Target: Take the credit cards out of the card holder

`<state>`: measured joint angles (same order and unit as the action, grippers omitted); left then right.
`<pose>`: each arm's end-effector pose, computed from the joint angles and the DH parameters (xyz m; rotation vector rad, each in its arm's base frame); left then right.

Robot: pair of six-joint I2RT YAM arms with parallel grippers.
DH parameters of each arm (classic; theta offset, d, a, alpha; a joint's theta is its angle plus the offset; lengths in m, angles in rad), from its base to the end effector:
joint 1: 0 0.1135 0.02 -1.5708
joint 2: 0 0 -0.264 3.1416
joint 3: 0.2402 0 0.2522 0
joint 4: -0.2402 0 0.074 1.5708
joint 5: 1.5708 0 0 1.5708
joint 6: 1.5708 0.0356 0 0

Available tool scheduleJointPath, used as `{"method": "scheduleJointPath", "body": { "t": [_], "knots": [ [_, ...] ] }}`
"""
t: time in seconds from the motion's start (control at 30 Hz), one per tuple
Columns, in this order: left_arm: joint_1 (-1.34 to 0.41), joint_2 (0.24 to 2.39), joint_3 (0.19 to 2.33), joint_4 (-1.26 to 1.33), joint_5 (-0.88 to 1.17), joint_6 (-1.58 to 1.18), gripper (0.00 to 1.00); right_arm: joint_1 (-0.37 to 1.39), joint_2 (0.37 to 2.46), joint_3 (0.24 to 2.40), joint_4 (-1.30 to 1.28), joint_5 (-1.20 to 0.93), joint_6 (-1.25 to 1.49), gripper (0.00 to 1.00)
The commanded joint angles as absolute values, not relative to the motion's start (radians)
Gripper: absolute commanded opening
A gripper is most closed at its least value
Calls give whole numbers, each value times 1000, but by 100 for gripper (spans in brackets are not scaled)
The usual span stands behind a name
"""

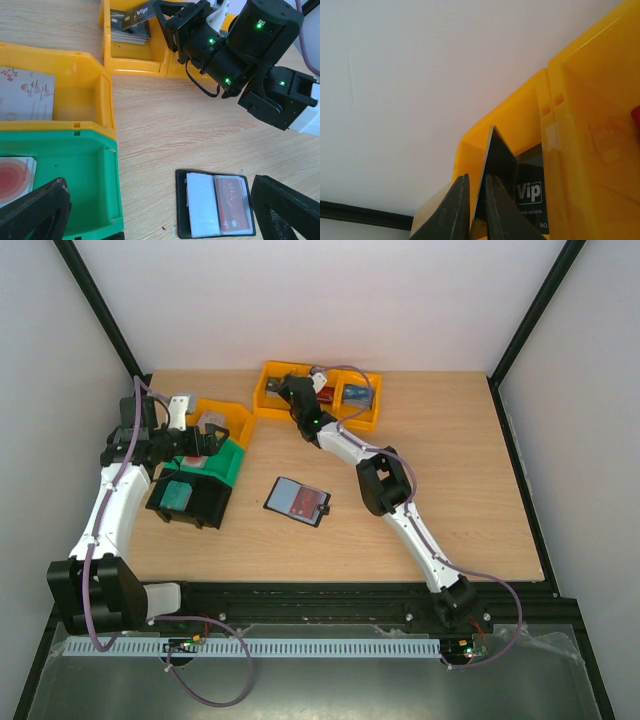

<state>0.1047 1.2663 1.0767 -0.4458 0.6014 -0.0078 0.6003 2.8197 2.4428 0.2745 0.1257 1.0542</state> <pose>0.2765 0.0088 0.3168 0.2118 2.1300 -0.6033 0.5216 0.3517 0.1515 0.5052 1.7328 1.1204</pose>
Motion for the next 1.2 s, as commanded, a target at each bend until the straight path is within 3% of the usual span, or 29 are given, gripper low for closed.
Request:
{"method": "scheduleJointPath", "body": {
  "t": [0.0,0.3,0.6,0.9,1.17],
  "knots": [
    [114,1266,1065,-429,618,-15,99,604,2856,2494,286,186,1032,12],
    [119,1265,1064,-430,628,-18,99,609,2859,2497,275,218,1025,23],
    [121,1279,1064,-426,660,-20,99,610,2891,2549,291,248,1010,53],
    [81,1339,1122,-458,633,57,99,580,2781,2529,295,228,898,73],
    [-38,1473,1219,-429,477,137,99,538,2725,2528,307,178,862,79]
  ]
}}
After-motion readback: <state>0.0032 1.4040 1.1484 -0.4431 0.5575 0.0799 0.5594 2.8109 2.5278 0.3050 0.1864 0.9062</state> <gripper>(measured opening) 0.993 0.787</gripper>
